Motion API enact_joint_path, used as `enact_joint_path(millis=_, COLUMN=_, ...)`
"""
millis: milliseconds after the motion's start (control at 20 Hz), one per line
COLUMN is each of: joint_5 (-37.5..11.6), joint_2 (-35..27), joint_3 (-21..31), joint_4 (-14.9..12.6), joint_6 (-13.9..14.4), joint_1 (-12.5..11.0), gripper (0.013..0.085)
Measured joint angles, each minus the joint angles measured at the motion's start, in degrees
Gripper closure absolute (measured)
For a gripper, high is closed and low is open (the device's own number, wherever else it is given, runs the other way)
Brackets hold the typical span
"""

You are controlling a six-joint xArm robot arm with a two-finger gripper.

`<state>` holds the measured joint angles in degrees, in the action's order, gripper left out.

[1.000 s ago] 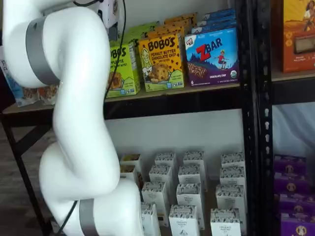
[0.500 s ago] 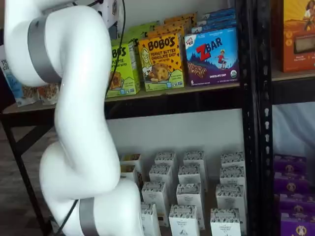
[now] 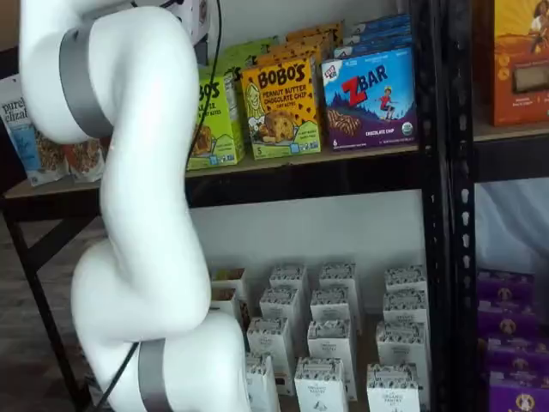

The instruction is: Pick the green box on the top shelf, the fourth from the left

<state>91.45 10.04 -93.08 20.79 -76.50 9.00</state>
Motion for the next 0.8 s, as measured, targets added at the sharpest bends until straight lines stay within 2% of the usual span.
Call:
enact_joint_path(millis=350, joint_5=-0.8, joint_2=-1.2, joint_3=-0.4, joint_4=-0.8, joint_6=-0.7, joint_1=-0.3, gripper=0.013)
enact_joint_path(millis=800, joint_5=0.7, joint_2=-3.8, joint_3=-2.5, joint_4=-1.9, joint_6=-1.9, joint_1=-1.2, gripper=0.013)
